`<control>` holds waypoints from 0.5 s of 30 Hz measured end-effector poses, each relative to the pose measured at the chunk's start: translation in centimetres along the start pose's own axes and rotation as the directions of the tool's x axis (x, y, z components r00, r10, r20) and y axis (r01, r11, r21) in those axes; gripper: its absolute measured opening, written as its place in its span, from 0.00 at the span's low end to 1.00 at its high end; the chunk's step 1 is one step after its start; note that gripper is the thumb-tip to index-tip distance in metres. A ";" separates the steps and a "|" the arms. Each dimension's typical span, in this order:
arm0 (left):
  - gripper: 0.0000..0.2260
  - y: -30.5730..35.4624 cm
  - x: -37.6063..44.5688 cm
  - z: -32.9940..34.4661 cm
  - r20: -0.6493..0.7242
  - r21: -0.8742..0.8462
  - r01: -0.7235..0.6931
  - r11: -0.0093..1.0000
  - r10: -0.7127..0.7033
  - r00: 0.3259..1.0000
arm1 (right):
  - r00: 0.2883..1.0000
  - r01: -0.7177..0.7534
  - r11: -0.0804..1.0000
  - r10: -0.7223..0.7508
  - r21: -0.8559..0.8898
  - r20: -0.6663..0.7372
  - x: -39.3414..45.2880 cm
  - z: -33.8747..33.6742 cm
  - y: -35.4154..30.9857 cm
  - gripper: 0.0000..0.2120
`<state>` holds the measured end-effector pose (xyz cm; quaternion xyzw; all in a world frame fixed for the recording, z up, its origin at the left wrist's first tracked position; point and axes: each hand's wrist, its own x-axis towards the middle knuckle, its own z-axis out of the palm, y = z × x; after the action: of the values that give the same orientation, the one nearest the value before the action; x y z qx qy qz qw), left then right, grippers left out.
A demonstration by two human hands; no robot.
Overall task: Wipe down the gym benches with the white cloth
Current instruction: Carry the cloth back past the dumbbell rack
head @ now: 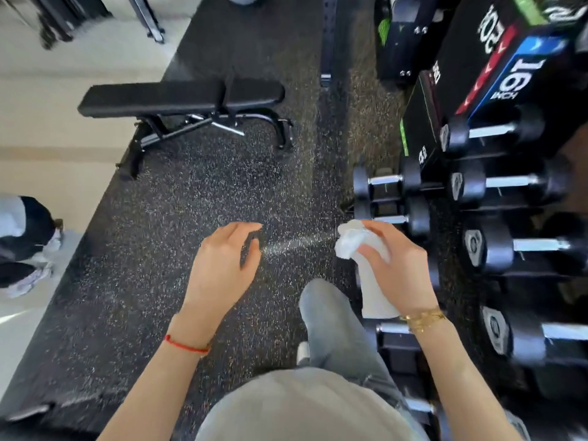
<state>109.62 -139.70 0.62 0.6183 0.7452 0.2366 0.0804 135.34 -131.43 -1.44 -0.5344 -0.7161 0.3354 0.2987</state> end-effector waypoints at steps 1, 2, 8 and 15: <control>0.13 0.2 2.0 0.5 -0.001 -0.005 -0.001 1.000 0.001 1.000 | 1.000 -0.005 1.000 0.005 -0.009 -0.001 1.9 -0.3 0.5 0.16; 0.13 0.4 4.0 1.0 -0.002 -0.008 -0.004 1.000 0.004 1.000 | 1.000 -0.009 1.000 0.009 -0.019 -0.006 3.9 -0.5 1.1 0.17; 0.13 1.4 17.9 5.3 -0.008 -0.051 0.006 0.999 -0.006 1.000 | 1.000 -0.011 1.000 0.011 -0.027 0.013 18.0 -1.5 4.3 0.18; 0.13 3.8 33.0 7.5 0.007 -0.056 0.009 0.998 -0.009 1.000 | 1.000 -0.010 0.997 0.010 -0.081 0.007 32.5 -4.8 6.0 0.18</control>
<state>108.77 -105.68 1.51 0.6133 0.7407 0.2548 0.1012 134.37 -98.04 -1.10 -0.5484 -0.7273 0.3097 0.2726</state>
